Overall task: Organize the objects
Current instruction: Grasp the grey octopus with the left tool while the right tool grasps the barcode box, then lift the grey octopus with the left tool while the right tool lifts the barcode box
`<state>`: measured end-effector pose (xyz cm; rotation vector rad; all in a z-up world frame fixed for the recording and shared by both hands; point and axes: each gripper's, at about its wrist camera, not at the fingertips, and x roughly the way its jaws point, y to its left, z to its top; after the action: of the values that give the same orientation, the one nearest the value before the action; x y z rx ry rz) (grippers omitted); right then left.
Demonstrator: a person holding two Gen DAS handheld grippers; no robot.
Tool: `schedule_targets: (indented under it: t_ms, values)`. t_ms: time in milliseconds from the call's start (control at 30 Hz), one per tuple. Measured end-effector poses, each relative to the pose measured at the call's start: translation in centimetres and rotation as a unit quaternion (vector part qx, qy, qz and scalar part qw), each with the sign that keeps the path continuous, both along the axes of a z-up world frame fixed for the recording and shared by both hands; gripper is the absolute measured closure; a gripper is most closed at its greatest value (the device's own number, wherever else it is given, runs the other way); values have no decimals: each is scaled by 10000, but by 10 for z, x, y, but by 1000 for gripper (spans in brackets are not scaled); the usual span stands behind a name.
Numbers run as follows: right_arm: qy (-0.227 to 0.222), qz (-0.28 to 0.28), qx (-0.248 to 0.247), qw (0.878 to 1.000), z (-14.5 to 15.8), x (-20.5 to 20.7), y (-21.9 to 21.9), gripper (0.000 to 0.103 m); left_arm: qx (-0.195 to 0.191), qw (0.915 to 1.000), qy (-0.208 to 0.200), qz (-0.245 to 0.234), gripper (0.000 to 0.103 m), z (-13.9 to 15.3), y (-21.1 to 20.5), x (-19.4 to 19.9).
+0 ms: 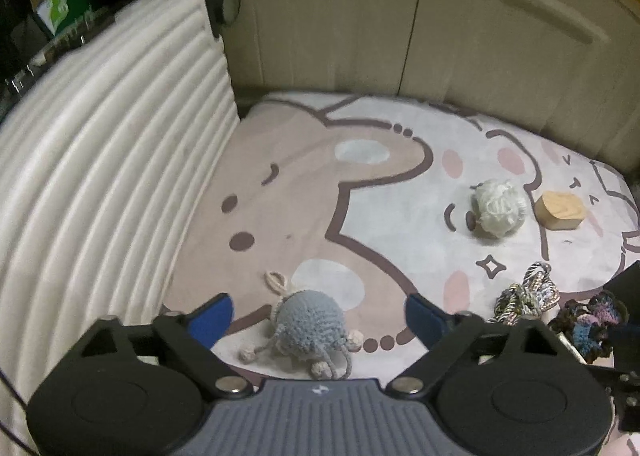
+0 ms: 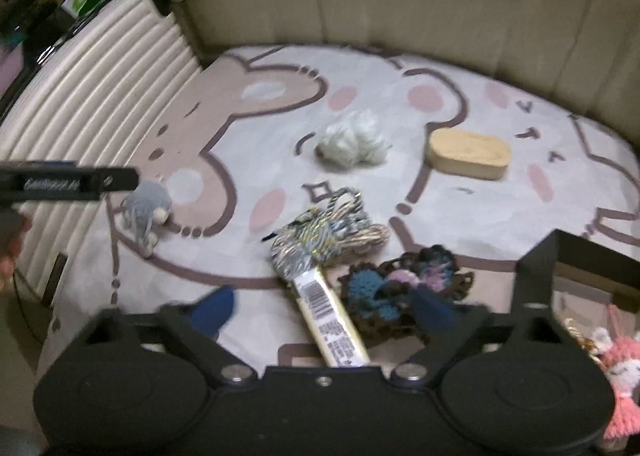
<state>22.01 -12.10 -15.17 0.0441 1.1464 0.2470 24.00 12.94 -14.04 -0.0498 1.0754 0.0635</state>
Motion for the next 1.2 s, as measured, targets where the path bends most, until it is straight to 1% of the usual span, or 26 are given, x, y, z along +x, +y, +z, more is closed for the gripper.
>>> schedule_targets:
  t_ms: [33, 67, 167, 267, 367, 467, 600, 800, 867, 933, 1067, 1200]
  values:
    - [56, -5, -19, 10000, -3, 1, -1, 40, -46, 10000, 54, 28, 16, -4, 2, 2]
    - [113, -6, -59, 9999, -5, 2, -1, 49, -57, 9999, 118, 59, 20, -8, 3, 3]
    - [278, 21, -8, 9996, -12, 6, -4, 59, -12, 9994, 313, 166, 27, -22, 8, 9]
    - [403, 190, 85, 9990, -16, 9, -1, 65, -67, 9987, 440, 241, 30, -32, 12, 13]
    - [512, 430, 25, 9978, -20, 10, 6, 68, -71, 9982, 537, 267, 31, -41, 14, 15]
    - [529, 590, -244, 9966, -24, 12, 13, 69, 8, 9976, 621, 302, 30, -50, 15, 18]
    - [590, 741, -556, 9939, -34, 14, 19, 72, -120, 9969, 647, 428, 31, -57, 19, 20]
    - [639, 938, -812, 9902, -44, 14, 26, 73, -156, 9962, 743, 438, 38, -67, 18, 25]
    - [689, 990, -893, 9887, -47, 13, 27, 74, -224, 9956, 792, 453, 45, -70, 18, 25]
    - [694, 991, -911, 9885, -49, 14, 27, 75, -287, 9949, 822, 508, 50, -71, 19, 25]
    - [700, 928, -894, 9892, -47, 14, 26, 77, -246, 9944, 847, 575, 51, -67, 18, 24]
    - [640, 834, -734, 9918, -39, 14, 25, 78, -284, 9954, 739, 537, 51, -54, 15, 22]
